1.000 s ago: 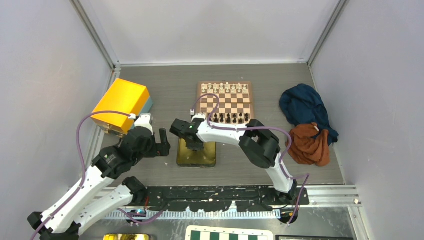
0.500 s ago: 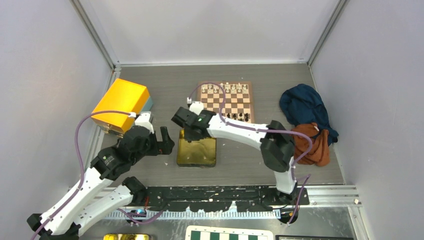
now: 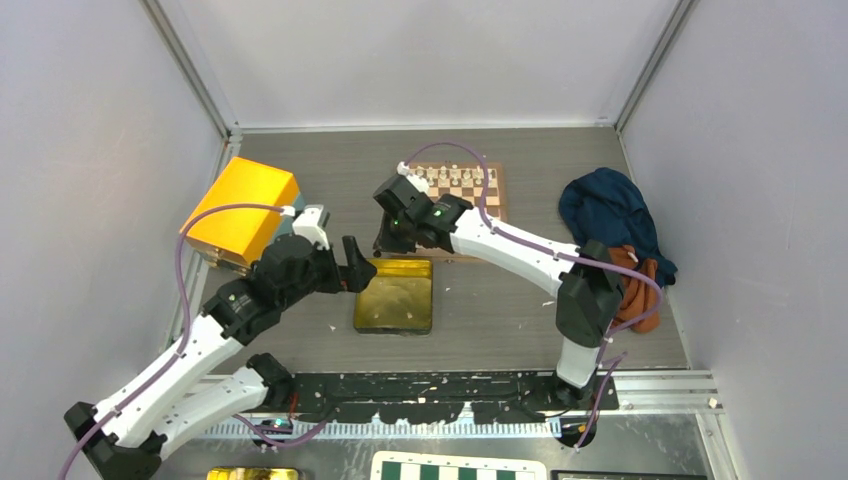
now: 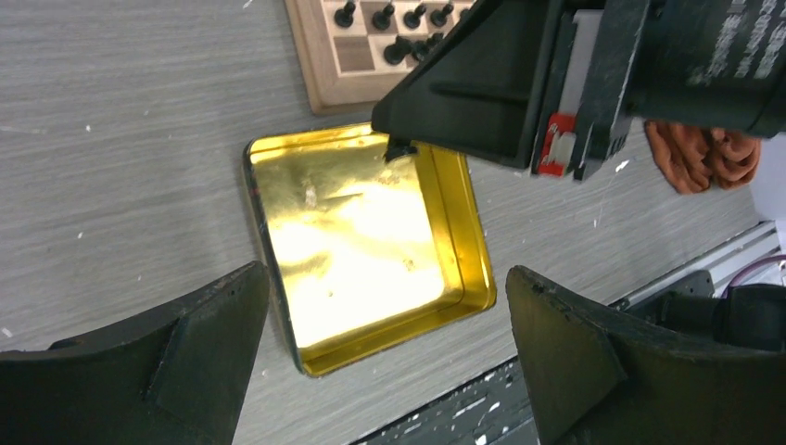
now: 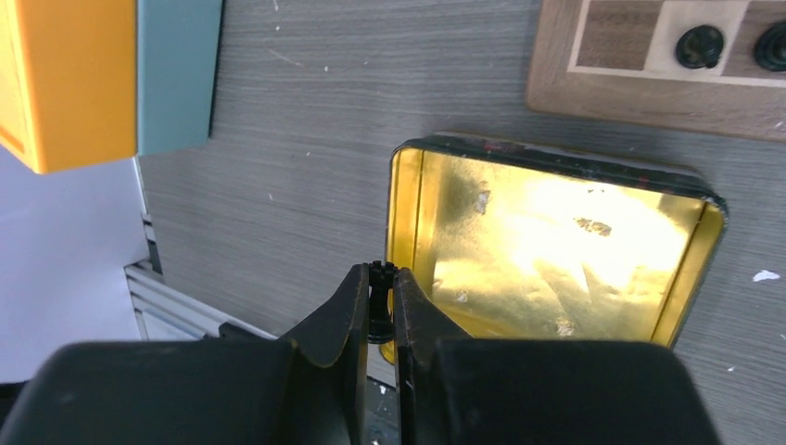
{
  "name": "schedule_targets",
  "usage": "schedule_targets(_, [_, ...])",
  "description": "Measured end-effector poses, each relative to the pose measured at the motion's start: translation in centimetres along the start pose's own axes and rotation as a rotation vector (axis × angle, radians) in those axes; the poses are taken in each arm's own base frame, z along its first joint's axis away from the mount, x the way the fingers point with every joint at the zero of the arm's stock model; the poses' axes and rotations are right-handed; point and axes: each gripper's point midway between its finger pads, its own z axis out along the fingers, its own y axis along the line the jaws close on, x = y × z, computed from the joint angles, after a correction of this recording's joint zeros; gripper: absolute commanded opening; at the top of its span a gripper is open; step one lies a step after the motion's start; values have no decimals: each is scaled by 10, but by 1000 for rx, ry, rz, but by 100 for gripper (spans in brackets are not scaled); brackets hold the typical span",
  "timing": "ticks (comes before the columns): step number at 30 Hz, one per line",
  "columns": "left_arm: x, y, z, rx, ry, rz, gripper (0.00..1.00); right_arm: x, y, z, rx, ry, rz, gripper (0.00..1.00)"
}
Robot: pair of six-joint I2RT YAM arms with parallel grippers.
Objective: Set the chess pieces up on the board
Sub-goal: Place the chess piece on the chessboard.
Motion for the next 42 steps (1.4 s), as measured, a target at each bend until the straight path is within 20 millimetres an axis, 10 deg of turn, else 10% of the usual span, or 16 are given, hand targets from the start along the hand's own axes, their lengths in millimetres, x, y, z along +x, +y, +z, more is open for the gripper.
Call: schedule_targets(42, [-15,-13,37,36,-55,-84,55,3,27,-41,-192,57,30,1])
